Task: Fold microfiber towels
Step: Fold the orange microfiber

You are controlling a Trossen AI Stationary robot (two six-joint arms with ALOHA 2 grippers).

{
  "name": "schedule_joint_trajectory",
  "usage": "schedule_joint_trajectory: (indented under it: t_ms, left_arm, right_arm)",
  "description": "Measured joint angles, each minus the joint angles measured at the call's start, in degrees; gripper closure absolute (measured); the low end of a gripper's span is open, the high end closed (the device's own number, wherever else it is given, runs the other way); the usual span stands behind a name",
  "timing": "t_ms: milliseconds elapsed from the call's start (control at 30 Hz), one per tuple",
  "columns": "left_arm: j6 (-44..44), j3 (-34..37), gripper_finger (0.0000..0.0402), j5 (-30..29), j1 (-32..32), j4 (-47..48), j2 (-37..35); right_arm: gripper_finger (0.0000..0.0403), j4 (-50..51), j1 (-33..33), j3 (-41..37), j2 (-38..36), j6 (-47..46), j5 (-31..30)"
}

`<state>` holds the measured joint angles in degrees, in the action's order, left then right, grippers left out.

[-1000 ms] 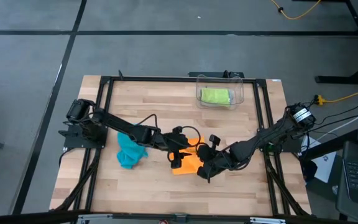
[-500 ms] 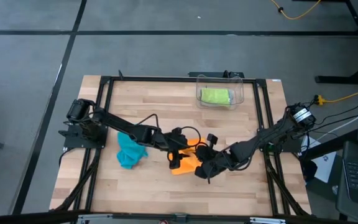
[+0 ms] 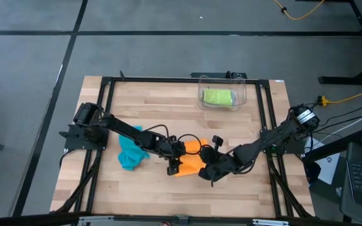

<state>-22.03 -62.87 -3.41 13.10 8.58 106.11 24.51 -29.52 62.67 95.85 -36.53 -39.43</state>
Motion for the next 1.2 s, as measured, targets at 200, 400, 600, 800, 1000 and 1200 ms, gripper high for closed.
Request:
schedule_joint_trajectory:
  t_ms: [200,400,600,800,1000,1200]
  left_arm:
    - [-3.3,0.0,0.0217,-0.2,0.9,6.1,-0.8]
    - [-3.4,0.0,0.0217,-0.3,1.3,8.0,-1.0]
    - [-3.5,0.0,0.0218,-2.8,1.3,11.9,-1.8]
    - [-3.4,0.0,0.0252,-3.5,1.3,11.6,-1.9]
    - [-3.4,0.0,0.0319,-4.9,1.3,11.6,-1.9]
    - [-3.4,0.0,0.0394,-5.5,1.3,11.6,-1.9]
  right_arm:
    - [0.0401,1.6,0.0,0.0,0.0,-2.0,-0.1]
    - [0.0401,1.6,0.0,0.0,0.0,-2.0,-0.1]
    - [0.0401,1.6,0.0,0.0,0.0,-2.0,-0.1]
    - [0.0401,1.7,0.0,0.0,0.0,-2.0,0.0]
    - [0.0400,1.7,0.0,0.0,0.0,-2.2,0.0]
    - [0.0400,1.7,0.0,0.0,0.0,-2.2,0.0]
